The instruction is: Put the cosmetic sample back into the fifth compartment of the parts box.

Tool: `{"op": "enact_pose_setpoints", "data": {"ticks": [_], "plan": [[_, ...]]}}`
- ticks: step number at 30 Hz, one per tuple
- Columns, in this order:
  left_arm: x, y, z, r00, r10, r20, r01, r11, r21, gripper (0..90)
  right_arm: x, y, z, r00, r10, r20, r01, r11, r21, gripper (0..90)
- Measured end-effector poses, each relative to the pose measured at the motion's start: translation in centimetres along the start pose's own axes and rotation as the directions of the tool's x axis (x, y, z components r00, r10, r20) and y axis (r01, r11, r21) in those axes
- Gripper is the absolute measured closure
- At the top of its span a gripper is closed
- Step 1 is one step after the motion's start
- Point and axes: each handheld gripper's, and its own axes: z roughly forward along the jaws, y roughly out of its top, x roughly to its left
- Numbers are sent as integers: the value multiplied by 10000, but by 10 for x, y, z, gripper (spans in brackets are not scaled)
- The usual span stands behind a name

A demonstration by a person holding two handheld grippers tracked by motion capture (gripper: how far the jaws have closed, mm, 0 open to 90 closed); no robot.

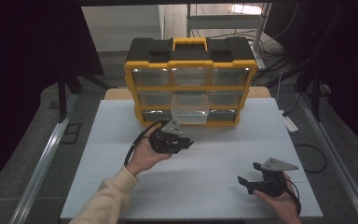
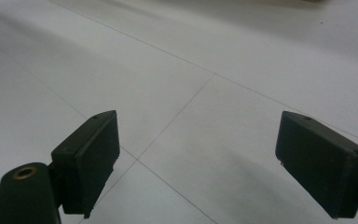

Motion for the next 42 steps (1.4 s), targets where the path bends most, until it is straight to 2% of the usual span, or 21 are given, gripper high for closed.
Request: {"op": "enact_pose_setpoints", "data": {"ticks": [7, 22, 42], "plan": [[0, 7, -9, 9999, -107, -112, 102, 9990, -426, 804, 0, 0, 0, 10000, -18, 1, 18, 10000, 2, 138], [2, 20, -24, 9990, -179, -401, 140, 9952, -973, 804, 0, 0, 0, 10000, -19, 3, 19, 10000, 0, 138], [10, 36, -40, 9968, -483, -639, 362, 9833, -1783, 804, 0, 0, 0, 10000, 25, -12, -25, 10000, -16, 138]]}}
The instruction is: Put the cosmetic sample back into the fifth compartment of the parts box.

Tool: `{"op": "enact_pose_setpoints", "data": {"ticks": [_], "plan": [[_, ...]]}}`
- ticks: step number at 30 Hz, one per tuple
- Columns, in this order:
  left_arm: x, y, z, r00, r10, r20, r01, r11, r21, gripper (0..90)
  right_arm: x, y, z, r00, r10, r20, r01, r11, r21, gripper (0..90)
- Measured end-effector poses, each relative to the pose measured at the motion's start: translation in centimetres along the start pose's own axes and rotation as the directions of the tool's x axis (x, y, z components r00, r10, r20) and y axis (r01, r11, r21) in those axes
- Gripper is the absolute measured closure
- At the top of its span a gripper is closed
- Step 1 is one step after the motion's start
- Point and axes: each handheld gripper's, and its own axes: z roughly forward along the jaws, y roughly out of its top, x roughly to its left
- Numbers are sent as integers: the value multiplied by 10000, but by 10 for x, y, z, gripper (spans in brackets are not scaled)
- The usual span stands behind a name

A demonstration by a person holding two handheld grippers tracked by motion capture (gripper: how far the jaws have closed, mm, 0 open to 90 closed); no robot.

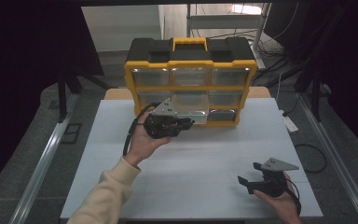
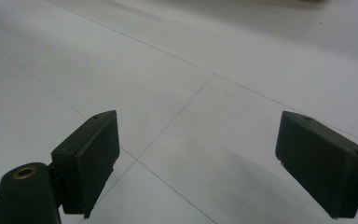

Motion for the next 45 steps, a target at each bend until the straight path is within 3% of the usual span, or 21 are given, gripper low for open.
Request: {"op": "enact_pose_setpoints", "data": {"ticks": [7, 30, 41, 45], "plan": [[4, 9, -5, 9999, -124, -105, 120, 9993, -358, 804, 0, 0, 0, 10000, 2, 16, -2, 10000, -37, 138], [18, 31, -12, 9988, -136, -468, 100, 9971, -757, 804, -1, 0, -1, 10000, -5, 40, 5, 10000, -53, 138], [31, 36, -7, 9961, -615, -626, 554, 9940, -945, 804, -1, 0, -1, 10000, -31, 30, 31, 10000, -43, 138], [34, 37, -4, 9945, -616, -850, 539, 9945, -899, 803, -1, 0, 0, 10000, 2, 12, -2, 10000, -12, 138]]}}
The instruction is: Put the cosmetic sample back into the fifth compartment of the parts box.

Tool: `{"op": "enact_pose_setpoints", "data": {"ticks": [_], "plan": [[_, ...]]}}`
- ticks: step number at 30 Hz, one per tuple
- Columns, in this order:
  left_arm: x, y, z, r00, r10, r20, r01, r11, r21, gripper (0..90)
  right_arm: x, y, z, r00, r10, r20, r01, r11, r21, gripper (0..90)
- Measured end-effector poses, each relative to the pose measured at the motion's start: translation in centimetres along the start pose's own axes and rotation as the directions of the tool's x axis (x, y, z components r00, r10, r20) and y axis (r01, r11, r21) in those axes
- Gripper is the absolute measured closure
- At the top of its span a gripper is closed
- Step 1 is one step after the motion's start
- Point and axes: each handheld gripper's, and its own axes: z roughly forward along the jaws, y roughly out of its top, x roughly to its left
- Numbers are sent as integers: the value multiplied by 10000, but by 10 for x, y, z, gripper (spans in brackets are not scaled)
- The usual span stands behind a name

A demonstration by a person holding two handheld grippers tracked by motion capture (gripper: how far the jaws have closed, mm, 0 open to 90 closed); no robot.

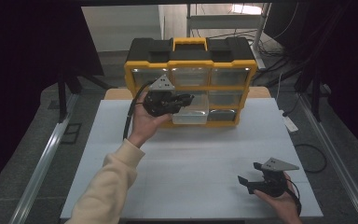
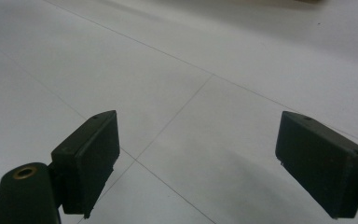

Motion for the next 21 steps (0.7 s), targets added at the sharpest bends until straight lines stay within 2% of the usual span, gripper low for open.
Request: {"op": "enact_pose_setpoints", "data": {"ticks": [7, 12, 21], "plan": [[11, 2, 15, 9996, -126, -257, 135, 9993, 347, 803, 0, 0, 0, 10000, -4, -1, 4, 10000, 11, 138], [18, -1, 26, 9985, -368, -397, 387, 9982, 466, 802, 0, 0, 0, 10000, -26, 0, 26, 10000, 5, 138], [27, -5, 37, 9975, -485, -517, 521, 9960, 720, 801, -1, 0, 0, 10000, -38, 17, 38, 10000, 5, 138]]}}
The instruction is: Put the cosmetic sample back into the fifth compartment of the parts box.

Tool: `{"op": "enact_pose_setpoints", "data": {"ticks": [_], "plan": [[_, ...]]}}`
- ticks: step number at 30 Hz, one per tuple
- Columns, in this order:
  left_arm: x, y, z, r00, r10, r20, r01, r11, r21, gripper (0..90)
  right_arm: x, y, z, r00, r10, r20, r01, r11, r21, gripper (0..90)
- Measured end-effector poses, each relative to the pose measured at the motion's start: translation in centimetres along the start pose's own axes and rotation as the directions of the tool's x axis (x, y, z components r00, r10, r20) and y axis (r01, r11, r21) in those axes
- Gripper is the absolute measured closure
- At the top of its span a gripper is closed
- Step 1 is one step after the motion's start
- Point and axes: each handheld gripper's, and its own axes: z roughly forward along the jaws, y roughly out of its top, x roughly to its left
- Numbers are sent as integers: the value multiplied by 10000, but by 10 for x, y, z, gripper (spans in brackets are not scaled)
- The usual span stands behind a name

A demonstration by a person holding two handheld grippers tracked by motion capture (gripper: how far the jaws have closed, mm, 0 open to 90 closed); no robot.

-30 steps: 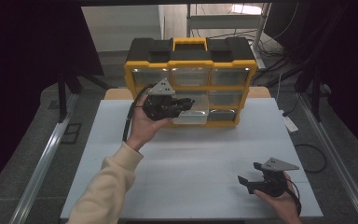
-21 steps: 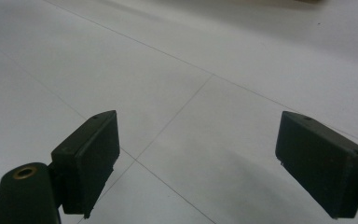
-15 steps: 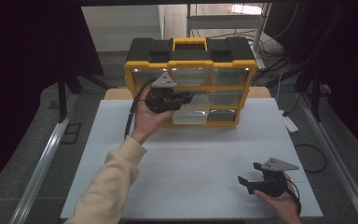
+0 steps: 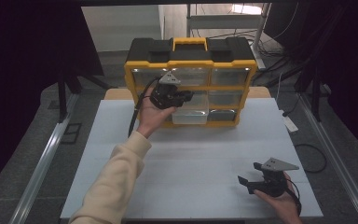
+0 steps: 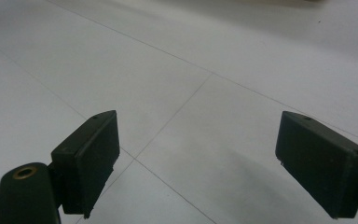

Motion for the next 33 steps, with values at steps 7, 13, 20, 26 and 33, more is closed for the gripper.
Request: {"op": "enact_pose_setpoints", "data": {"ticks": [7, 13, 20, 26, 33], "plan": [[-1, -2, 4, 9998, 111, 141, -114, 9997, 224, 798, 0, 0, 0, 10000, 11, 40, -12, 10000, 24, 138], [-3, -2, 4, 9995, 211, 219, -214, 9997, 127, 765, 0, 0, 0, 10000, 5, 50, -6, 10000, 20, 138], [-13, -1, -3, 9996, 103, -249, -106, 9999, -132, 377, -1, -1, -1, 10000, 43, 19, -43, 10000, -15, 138], [-16, -9, -15, 10000, -27, -84, 26, 10000, -70, 193, -2, -1, 0, 10000, 72, -30, -72, 10000, -4, 138], [-23, -27, -36, 9999, -126, 70, 128, 9993, -340, 169, -4, -1, 2, 9998, 105, -164, -105, 9999, 1, 138]]}}
